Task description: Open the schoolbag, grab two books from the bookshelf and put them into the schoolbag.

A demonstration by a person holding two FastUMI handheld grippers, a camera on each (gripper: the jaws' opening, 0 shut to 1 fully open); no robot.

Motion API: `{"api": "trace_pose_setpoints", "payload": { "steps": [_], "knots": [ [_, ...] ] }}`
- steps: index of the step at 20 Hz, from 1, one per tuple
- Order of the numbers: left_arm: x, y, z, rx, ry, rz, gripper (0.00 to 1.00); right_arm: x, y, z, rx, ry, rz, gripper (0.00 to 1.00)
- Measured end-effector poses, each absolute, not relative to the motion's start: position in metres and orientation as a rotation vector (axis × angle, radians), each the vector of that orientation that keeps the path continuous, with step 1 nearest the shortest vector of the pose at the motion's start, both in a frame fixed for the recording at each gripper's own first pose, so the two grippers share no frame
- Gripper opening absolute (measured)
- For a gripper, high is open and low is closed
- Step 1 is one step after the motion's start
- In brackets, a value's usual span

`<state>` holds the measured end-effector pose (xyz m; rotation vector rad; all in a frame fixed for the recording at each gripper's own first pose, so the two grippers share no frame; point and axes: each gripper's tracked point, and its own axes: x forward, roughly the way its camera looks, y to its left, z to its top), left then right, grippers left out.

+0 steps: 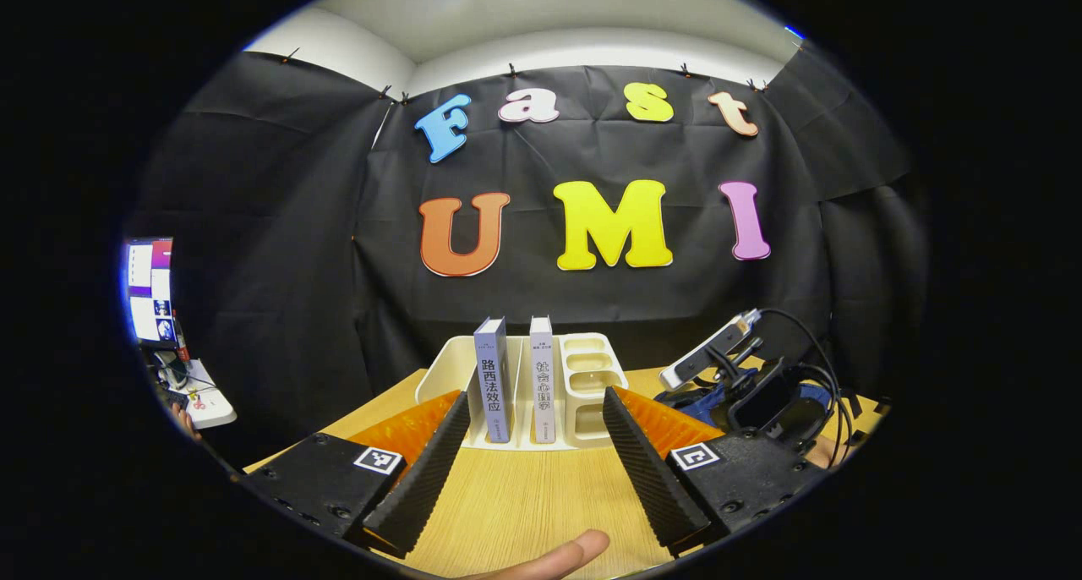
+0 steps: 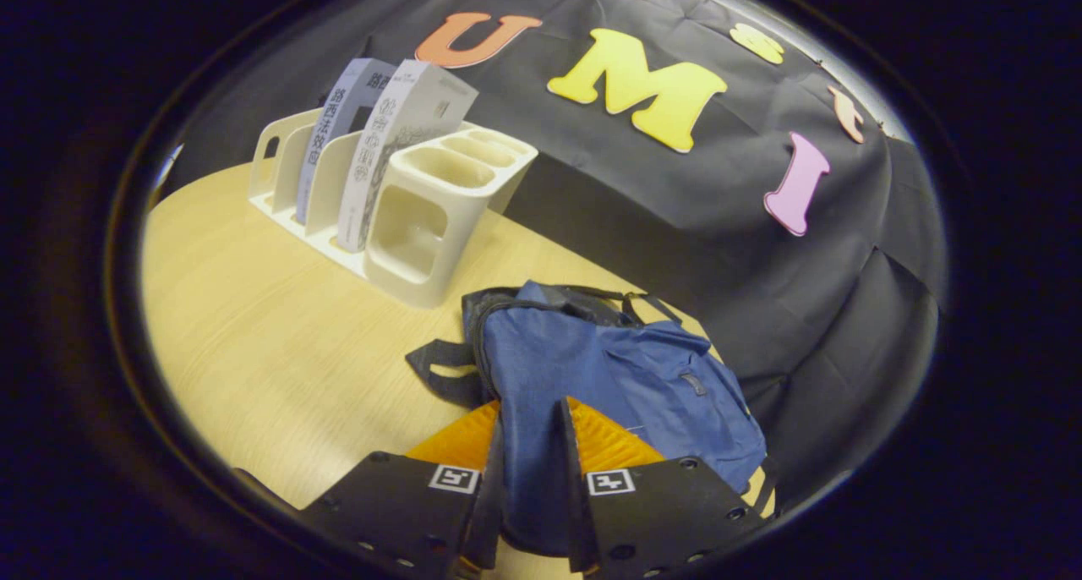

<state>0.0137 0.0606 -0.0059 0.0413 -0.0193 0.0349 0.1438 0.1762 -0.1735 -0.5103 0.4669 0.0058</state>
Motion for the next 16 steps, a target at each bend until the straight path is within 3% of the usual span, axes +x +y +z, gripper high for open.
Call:
{"api": "trace_pose_setpoints", "payload": {
  "steps": [1, 2, 3, 6, 16],
  "knots": [
    [0.016, 0.059, -0.006, 0.041, -0.016, 0.032, 0.99, 0.145, 0.179, -0.178, -0.51, 0.481, 0.028, 0.39],
    [0.015, 0.058, -0.006, 0.04, -0.012, 0.03, 0.99, 0.144, 0.176, -0.184, -0.513, 0.51, 0.031, 0.22],
    [0.016, 0.057, -0.006, 0.042, -0.01, 0.027, 0.99, 0.145, 0.179, -0.184, -0.505, 0.515, 0.043, 0.2],
    [0.016, 0.053, -0.007, 0.048, -0.01, 0.02, 0.99, 0.146, 0.173, -0.18, -0.422, 0.527, 0.062, 0.0],
    [0.026, 0.045, -0.024, 0.014, 0.053, 0.005, 1.0, 0.152, 0.092, -0.065, -0.27, 0.382, 0.033, 0.0]
  ]
}}
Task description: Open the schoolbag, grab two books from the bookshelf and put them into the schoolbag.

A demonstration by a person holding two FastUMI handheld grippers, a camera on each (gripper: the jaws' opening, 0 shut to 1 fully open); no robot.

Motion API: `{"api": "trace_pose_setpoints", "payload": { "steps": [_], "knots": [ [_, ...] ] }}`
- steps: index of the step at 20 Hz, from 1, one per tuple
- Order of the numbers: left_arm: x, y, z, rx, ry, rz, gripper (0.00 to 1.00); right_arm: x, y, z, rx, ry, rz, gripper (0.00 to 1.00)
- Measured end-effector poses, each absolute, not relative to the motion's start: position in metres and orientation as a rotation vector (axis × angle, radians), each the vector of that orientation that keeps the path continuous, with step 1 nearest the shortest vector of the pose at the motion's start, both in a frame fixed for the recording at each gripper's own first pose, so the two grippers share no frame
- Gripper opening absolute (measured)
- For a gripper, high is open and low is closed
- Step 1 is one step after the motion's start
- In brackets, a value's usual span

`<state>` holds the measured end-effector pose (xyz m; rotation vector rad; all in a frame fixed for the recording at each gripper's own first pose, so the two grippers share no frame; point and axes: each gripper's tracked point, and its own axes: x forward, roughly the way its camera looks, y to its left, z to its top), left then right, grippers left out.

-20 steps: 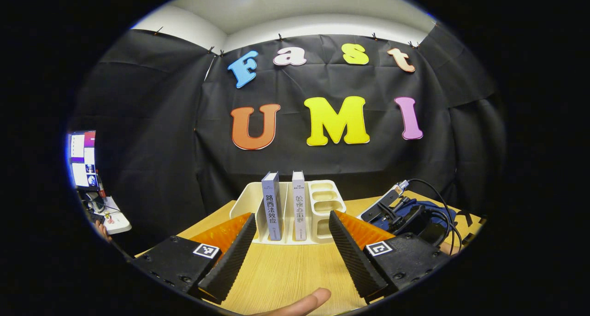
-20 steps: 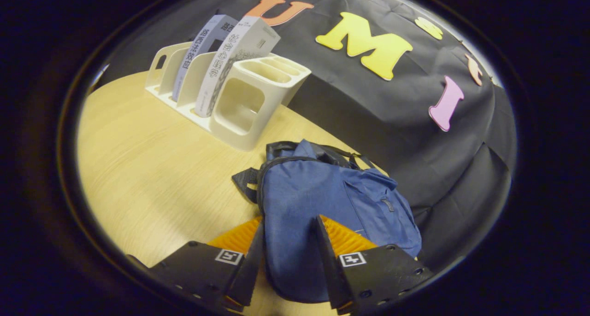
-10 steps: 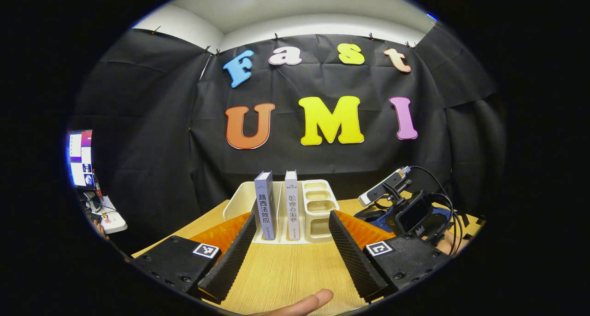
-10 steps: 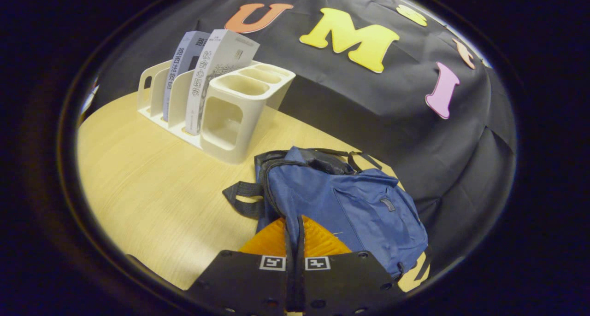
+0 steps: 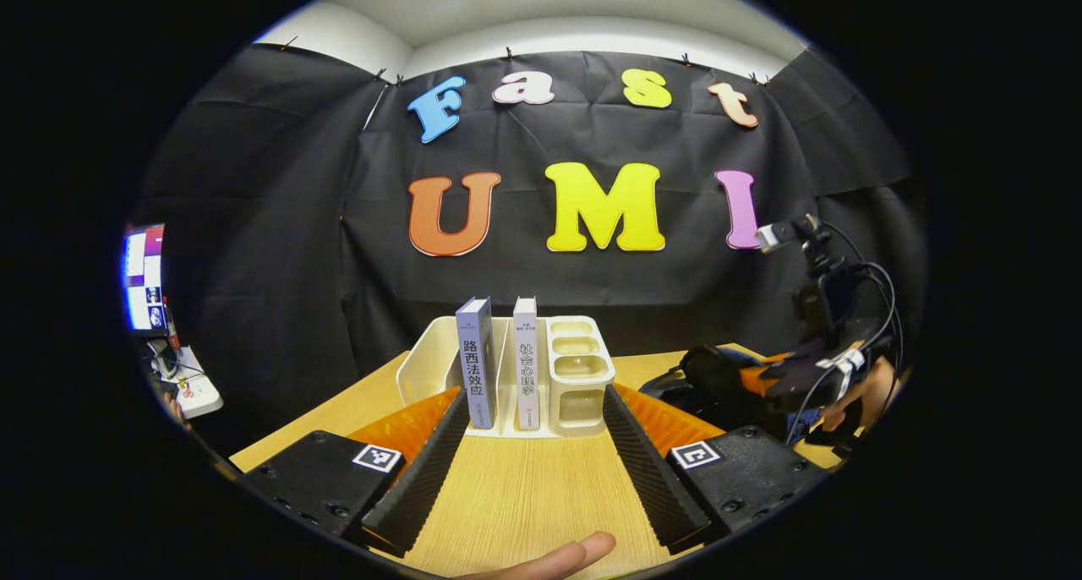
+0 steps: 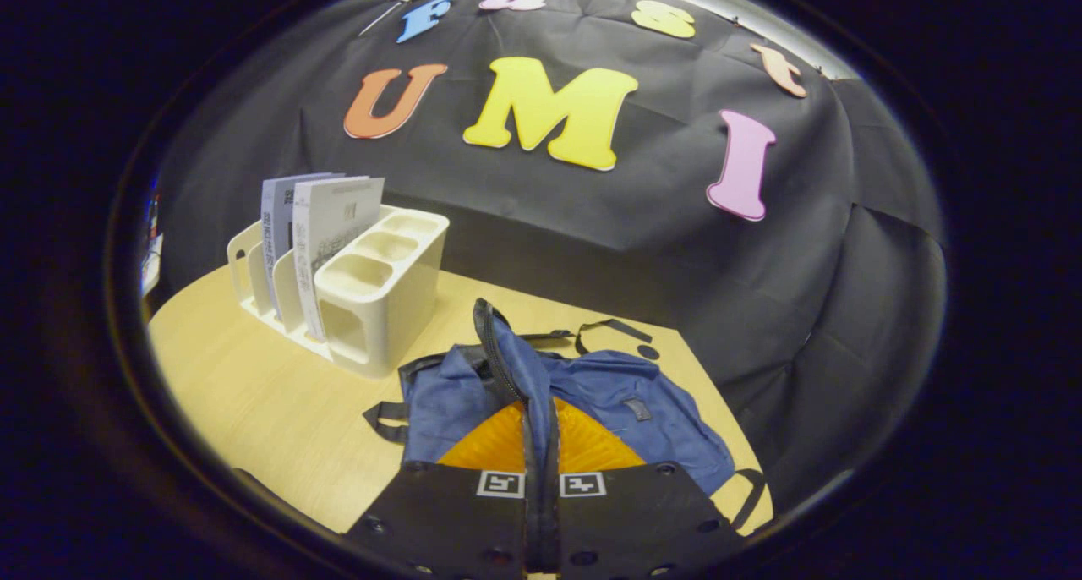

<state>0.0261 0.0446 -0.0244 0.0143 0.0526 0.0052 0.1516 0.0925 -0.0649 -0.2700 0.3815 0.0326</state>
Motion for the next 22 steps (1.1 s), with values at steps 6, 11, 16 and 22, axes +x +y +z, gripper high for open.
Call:
{"api": "trace_pose_setpoints", "payload": {
  "steps": [6, 11, 16, 22],
  "knots": [
    [0.043, 0.058, -0.034, -0.011, 0.08, 0.071, 1.0, 0.165, 0.048, -0.016, -0.217, 0.337, 0.042, 0.0],
    [0.054, 0.077, -0.049, -0.056, 0.127, 0.126, 1.0, 0.173, 0.02, 0.012, -0.2, 0.33, 0.079, 0.0],
    [0.073, 0.069, -0.052, -0.079, 0.167, 0.096, 0.97, 0.182, -0.01, 0.037, -0.174, 0.311, 0.116, 0.0],
    [0.112, 0.06, -0.023, -0.053, 0.164, 0.068, 0.97, 0.195, -0.03, 0.054, -0.135, 0.311, 0.158, 0.0]
  ]
}}
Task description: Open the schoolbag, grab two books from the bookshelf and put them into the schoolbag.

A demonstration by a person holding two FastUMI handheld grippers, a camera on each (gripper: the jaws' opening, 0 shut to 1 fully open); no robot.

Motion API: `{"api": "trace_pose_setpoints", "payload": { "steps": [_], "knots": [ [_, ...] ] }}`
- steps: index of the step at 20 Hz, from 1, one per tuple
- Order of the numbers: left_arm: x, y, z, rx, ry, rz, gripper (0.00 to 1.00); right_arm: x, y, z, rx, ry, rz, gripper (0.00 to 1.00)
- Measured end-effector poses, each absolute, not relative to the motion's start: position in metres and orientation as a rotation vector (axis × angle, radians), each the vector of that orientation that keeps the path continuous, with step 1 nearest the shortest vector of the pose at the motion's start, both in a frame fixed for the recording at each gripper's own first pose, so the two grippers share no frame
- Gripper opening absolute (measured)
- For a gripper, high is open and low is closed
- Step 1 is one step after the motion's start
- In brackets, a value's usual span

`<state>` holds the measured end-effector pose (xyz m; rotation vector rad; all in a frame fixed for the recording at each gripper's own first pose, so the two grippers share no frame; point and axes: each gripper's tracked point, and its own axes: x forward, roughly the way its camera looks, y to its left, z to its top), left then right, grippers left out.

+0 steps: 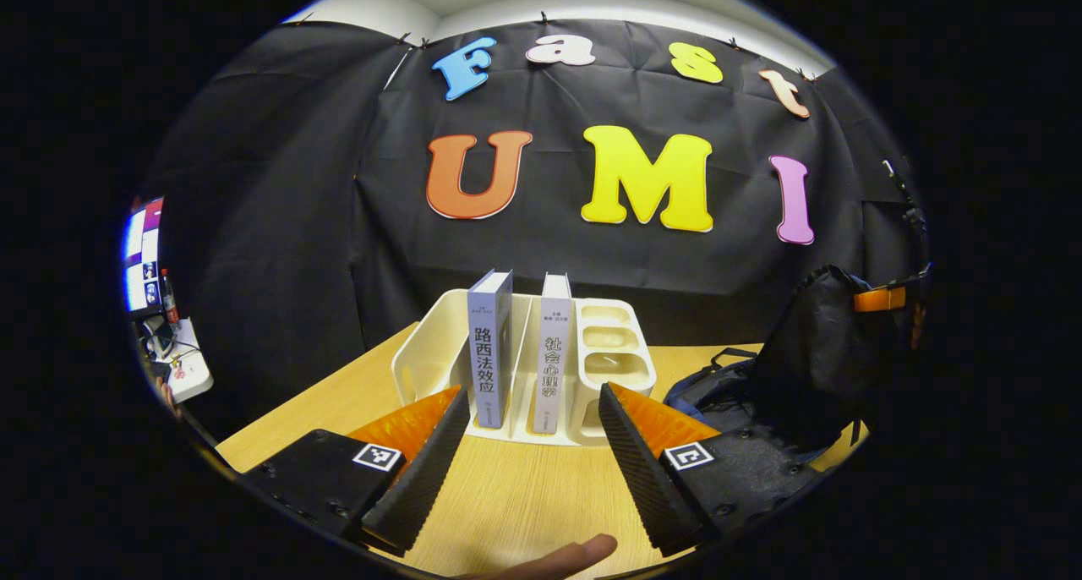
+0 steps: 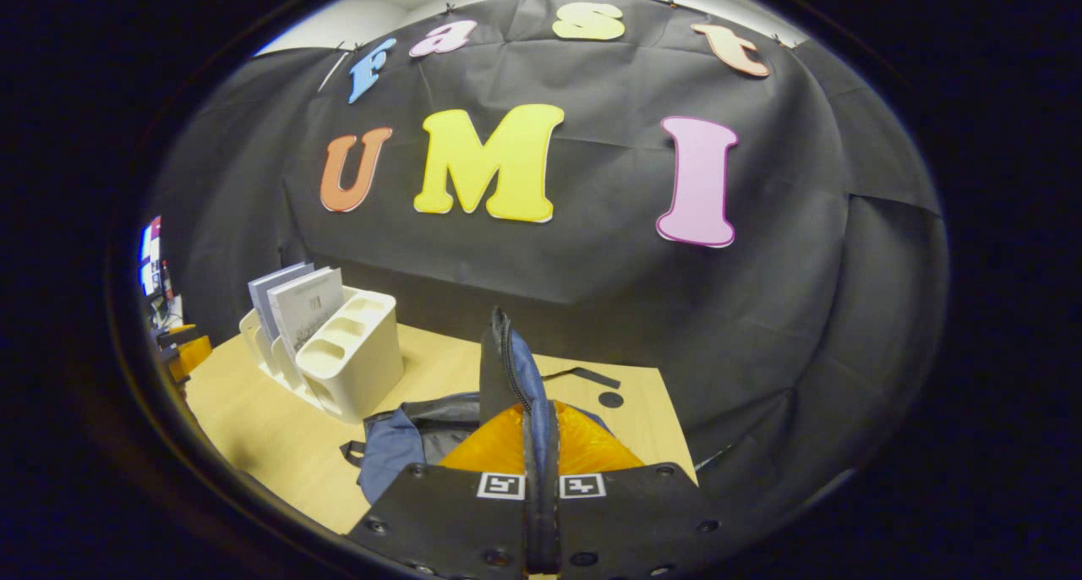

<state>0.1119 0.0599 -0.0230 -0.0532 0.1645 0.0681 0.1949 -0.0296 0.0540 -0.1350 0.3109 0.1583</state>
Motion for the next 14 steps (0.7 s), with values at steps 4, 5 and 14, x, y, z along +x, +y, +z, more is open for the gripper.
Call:
{"api": "trace_pose_setpoints", "payload": {
  "steps": [4, 5, 14],
  "knots": [
    [0.15, 0.05, 0.003, -0.021, 0.142, 0.047, 0.96, 0.202, -0.039, 0.059, -0.125, 0.316, 0.186, 0.0],
    [0.161, 0.048, 0.01, -0.019, 0.138, 0.042, 0.96, 0.203, -0.041, 0.059, -0.131, 0.315, 0.192, 0.0],
    [0.259, 0.045, 0.027, -0.06, 0.273, 0.005, 0.96, 0.209, -0.055, 0.058, -0.158, 0.298, 0.235, 0.0]
  ]
}}
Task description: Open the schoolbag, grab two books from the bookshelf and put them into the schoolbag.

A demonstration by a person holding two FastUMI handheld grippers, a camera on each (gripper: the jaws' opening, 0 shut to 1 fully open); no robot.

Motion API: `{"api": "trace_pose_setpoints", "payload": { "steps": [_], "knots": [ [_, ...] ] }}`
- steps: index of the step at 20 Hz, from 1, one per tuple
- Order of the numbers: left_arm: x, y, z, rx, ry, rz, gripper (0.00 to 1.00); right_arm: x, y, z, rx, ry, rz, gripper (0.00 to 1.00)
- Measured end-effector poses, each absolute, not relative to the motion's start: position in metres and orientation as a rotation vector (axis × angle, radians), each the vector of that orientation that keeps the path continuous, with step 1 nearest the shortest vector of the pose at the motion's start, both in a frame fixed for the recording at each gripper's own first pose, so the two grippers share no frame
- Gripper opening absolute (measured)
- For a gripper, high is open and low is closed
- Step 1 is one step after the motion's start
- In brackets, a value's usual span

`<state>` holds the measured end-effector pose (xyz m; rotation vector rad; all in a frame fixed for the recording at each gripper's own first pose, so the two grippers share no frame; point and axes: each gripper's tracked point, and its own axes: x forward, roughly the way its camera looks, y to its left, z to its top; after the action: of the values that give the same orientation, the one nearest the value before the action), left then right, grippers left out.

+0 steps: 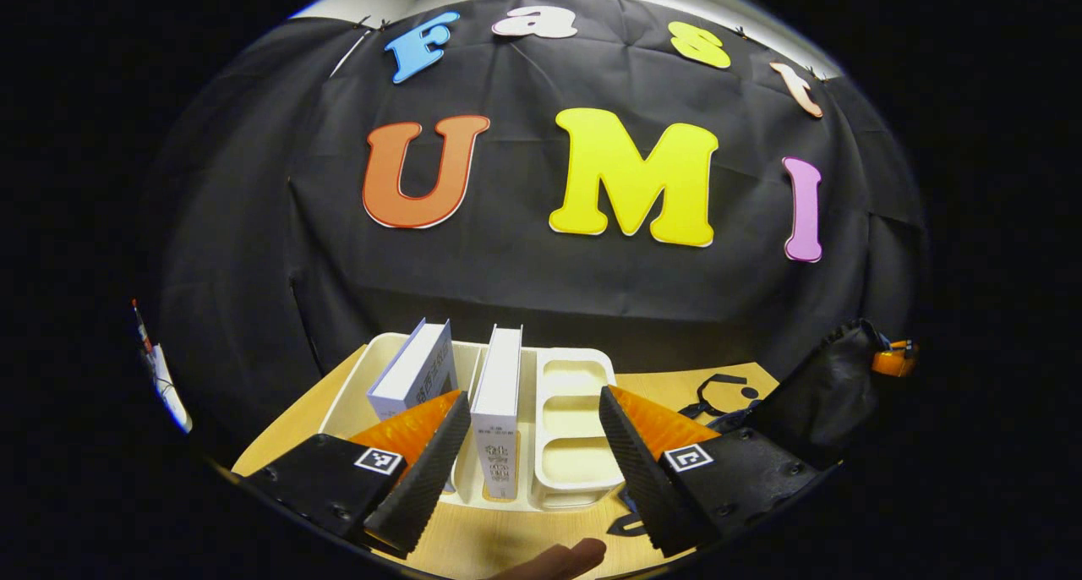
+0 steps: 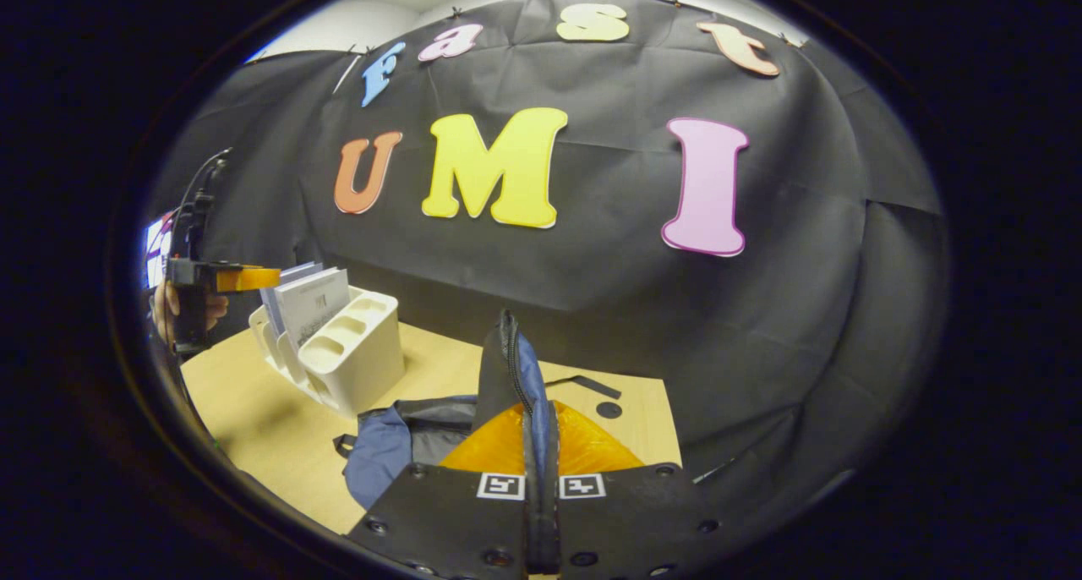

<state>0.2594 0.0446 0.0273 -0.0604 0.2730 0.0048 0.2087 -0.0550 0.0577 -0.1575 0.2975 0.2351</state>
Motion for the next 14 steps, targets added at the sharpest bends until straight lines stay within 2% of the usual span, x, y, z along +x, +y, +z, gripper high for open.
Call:
{"api": "trace_pose_setpoints", "payload": {
  "steps": [8, 12, 14],
  "knots": [
    [0.331, 0.059, 0.01, 0.087, 0.467, 0.019, 0.95, 0.208, -0.051, 0.053, -0.162, 0.269, 0.273, 0.0],
    [0.351, 0.066, -0.003, 0.169, 0.565, 0.027, 0.88, 0.204, -0.054, 0.047, -0.187, 0.256, 0.275, 0.0],
    [0.354, 0.062, -0.023, 0.186, 0.645, 0.001, 0.87, 0.204, -0.056, 0.046, -0.176, 0.259, 0.276, 0.0]
  ]
}}
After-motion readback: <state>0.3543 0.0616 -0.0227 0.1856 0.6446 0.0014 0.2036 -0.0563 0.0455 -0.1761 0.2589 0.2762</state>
